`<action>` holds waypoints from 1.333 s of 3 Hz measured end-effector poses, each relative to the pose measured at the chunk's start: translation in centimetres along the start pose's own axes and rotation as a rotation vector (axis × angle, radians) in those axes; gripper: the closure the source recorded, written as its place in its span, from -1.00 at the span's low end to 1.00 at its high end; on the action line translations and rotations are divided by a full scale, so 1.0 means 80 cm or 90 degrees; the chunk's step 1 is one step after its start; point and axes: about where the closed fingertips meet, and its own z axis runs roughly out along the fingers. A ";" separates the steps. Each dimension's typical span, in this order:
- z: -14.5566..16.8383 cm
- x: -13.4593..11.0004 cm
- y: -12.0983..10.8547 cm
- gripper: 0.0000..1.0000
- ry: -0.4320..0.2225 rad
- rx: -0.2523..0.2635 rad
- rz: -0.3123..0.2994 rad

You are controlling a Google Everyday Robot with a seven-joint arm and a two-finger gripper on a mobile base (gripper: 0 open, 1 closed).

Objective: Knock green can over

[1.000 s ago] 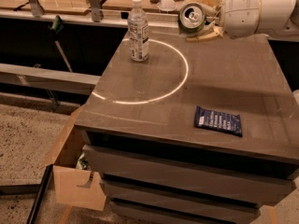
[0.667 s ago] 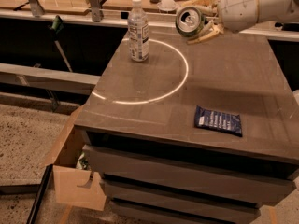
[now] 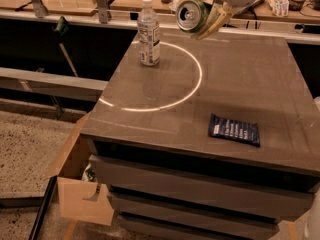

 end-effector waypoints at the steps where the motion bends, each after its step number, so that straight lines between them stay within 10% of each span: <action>1: 0.007 -0.001 0.028 1.00 0.046 -0.097 -0.018; 4: 0.056 0.088 0.163 1.00 0.118 -0.280 0.007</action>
Offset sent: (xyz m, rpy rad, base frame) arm -0.0435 -0.0724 -0.1062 -0.4791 0.1916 0.0015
